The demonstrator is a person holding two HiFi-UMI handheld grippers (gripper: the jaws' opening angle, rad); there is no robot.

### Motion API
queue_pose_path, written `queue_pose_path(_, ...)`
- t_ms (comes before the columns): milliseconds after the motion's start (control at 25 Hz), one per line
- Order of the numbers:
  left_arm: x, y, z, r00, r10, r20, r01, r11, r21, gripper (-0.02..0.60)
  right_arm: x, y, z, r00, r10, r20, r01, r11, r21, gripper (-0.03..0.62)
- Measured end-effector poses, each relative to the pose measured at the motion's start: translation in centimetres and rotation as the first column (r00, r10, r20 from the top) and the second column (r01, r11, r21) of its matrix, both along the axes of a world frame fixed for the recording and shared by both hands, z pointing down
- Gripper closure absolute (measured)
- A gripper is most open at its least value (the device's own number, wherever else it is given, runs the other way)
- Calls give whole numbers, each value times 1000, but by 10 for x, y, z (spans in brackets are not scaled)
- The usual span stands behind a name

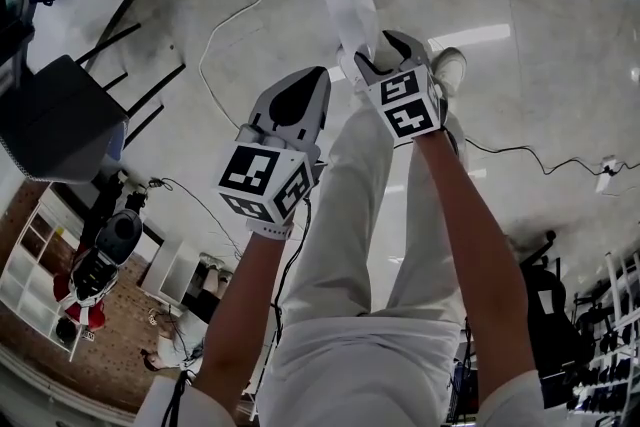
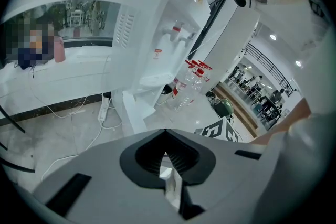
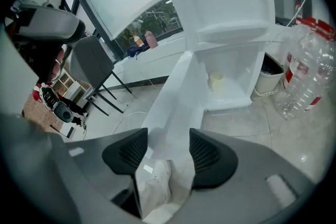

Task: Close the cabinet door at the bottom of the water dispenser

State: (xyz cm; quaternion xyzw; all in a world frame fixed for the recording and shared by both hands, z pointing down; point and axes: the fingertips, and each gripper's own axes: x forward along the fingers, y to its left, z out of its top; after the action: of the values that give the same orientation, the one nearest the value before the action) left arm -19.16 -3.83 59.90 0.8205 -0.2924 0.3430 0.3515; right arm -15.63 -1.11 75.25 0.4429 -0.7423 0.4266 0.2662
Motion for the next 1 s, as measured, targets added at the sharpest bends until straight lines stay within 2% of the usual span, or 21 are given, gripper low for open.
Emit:
queue_pose_path(360, 20, 4, -3, 1000, 11, -7, -11, 1000, 4, 575, 40, 4, 0, 998, 25, -54, -26, 1000, -16, 336)
queue_pose_path(1000, 71, 6, -4, 998, 59, -26, -59, 998, 8, 575, 110, -4, -4, 981, 112, -158, -110, 994, 24, 338)
